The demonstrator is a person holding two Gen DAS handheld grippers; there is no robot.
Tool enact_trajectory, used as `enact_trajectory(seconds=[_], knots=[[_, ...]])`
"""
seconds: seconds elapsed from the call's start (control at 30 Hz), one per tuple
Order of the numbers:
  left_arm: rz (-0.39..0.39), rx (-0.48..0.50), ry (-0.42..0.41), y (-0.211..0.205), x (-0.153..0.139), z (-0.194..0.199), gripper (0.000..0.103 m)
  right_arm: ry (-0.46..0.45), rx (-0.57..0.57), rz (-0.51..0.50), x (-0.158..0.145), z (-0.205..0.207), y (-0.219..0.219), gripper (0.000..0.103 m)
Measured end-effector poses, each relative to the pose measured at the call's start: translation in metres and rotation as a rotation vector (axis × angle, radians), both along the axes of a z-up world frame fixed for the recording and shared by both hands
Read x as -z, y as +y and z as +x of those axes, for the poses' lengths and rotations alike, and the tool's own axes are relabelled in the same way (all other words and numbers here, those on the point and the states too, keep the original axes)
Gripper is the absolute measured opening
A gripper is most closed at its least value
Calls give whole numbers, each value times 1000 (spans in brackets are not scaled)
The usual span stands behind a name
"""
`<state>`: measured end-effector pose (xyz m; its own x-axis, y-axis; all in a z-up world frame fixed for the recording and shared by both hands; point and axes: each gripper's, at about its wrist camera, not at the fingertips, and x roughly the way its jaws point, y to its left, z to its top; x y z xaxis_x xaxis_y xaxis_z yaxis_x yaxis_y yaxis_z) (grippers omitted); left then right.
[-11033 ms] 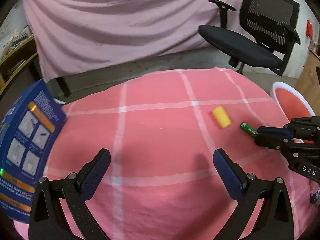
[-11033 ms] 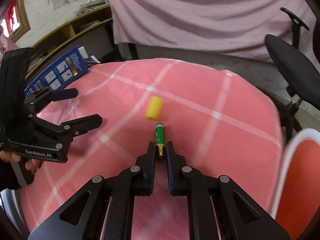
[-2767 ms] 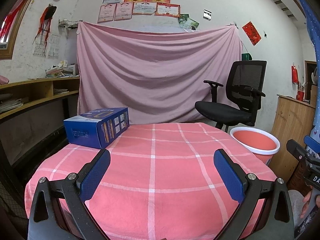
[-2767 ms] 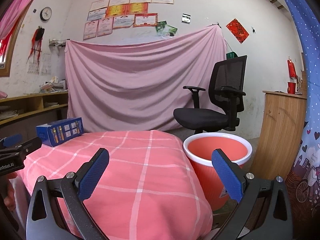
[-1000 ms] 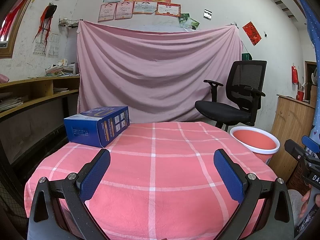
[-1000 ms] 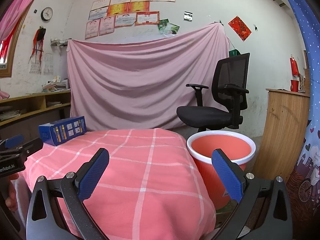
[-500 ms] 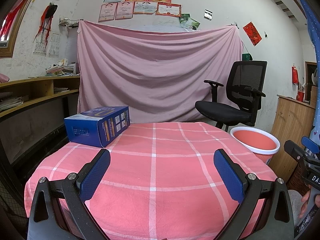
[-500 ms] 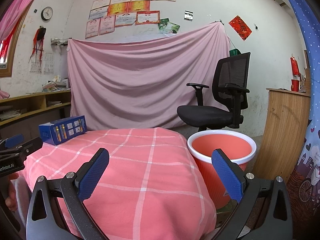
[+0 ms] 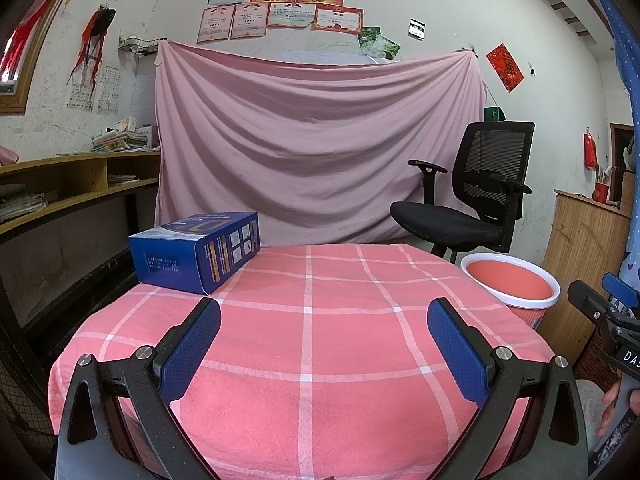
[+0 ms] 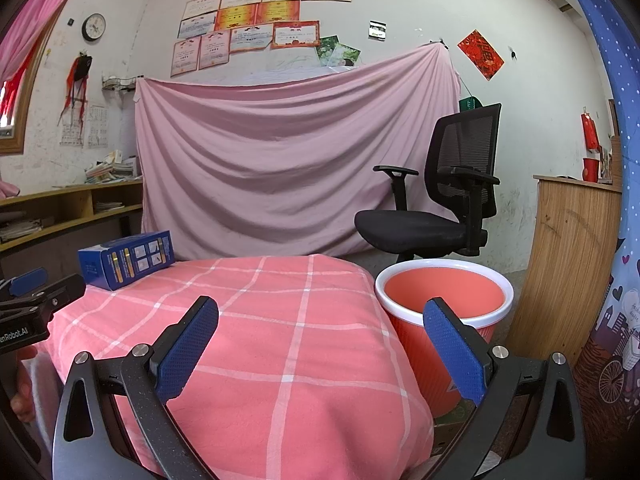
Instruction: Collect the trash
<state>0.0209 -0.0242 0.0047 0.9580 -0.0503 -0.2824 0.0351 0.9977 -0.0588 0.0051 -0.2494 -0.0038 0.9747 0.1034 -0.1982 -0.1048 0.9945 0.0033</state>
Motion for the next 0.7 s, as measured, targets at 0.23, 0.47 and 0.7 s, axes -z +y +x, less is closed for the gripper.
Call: enact_trajectory(seconds=[0.23, 0.47, 0.7], knots=[[-10, -9, 8, -3, 1, -1, 101, 0, 0, 0, -1, 0, 0, 103], [8, -15, 10, -7, 2, -1, 101, 2, -1, -2, -1, 0, 0, 103], [17, -29, 10, -8, 4, 0, 101, 8, -3, -3, 5, -2, 4, 103]])
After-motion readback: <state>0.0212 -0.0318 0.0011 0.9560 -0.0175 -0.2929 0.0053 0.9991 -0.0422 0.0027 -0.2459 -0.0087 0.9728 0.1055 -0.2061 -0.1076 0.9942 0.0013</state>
